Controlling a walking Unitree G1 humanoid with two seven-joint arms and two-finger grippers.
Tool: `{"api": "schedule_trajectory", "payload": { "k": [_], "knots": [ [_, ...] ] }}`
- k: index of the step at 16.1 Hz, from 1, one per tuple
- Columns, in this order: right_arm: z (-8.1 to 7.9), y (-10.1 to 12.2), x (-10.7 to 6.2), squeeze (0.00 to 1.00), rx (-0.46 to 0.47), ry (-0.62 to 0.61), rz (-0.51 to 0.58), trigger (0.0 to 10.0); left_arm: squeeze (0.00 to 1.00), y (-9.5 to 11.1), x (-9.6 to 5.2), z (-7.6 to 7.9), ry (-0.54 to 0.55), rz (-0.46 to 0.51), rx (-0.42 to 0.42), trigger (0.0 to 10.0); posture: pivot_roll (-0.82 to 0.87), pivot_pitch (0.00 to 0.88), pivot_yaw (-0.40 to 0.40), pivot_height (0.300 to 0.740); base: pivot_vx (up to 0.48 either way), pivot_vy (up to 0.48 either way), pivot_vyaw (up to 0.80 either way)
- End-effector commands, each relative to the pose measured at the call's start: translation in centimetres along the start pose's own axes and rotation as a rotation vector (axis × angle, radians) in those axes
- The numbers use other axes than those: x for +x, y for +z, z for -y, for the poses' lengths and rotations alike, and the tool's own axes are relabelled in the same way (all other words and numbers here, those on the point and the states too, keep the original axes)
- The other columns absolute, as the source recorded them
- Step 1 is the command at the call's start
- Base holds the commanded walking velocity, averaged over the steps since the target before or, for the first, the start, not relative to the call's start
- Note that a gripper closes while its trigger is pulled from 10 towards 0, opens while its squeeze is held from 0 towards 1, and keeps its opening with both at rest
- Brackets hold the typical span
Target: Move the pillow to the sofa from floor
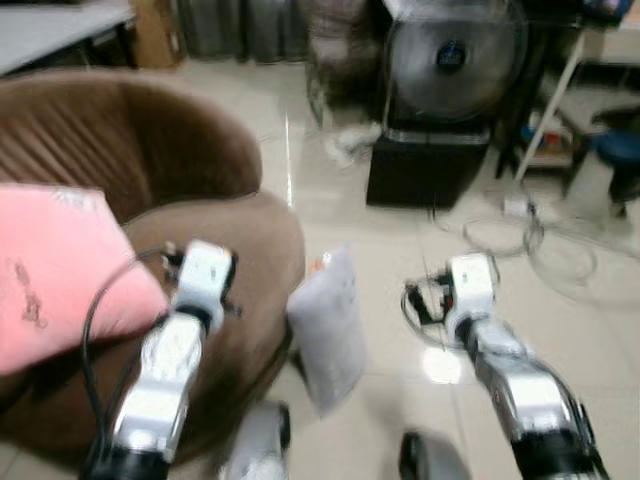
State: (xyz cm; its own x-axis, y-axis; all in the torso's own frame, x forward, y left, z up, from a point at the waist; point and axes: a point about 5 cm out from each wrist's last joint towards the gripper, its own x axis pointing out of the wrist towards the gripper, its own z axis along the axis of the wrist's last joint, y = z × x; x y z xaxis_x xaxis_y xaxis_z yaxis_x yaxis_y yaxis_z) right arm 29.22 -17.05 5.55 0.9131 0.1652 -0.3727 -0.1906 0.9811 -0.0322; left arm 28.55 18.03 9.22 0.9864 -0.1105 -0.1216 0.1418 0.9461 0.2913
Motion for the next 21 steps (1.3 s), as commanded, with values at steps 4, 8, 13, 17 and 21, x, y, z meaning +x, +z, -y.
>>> {"api": "schedule_trajectory", "payload": {
  "k": [4,8,13,17,21],
  "knots": [
    [-0.37,0.09,0.07,0.00,-0.026,0.030,-0.001,10.0,0.00,0.16,0.09,-0.18,-0.011,0.004,-0.017,10.0,0.02,0.000,0.018,0.620,0.207,0.000,0.00],
    [-0.24,0.10,0.13,0.00,-0.036,0.020,-0.004,10.0,0.00,0.04,0.12,-0.19,-0.015,-0.003,-0.019,10.0,0.02,0.000,0.016,0.620,0.313,0.000,-0.31],
    [0.12,0.33,0.26,0.00,-0.054,0.007,0.001,10.0,0.00,0.01,0.21,-0.23,-0.018,-0.008,-0.016,10.0,0.02,0.000,0.016,0.620,0.325,0.000,0.00],
    [0.34,0.35,0.28,0.00,-0.055,0.002,0.002,10.0,0.00,-0.01,0.23,-0.16,-0.016,-0.011,-0.019,10.0,0.02,0.000,0.015,0.620,0.325,0.000,0.00],
    [0.33,0.38,0.35,0.00,-0.053,0.013,-0.002,10.0,0.00,-0.02,0.31,-0.21,-0.014,-0.013,-0.020,10.0,0.02,0.000,0.015,0.620,0.322,0.000,0.00]
  ]
}}
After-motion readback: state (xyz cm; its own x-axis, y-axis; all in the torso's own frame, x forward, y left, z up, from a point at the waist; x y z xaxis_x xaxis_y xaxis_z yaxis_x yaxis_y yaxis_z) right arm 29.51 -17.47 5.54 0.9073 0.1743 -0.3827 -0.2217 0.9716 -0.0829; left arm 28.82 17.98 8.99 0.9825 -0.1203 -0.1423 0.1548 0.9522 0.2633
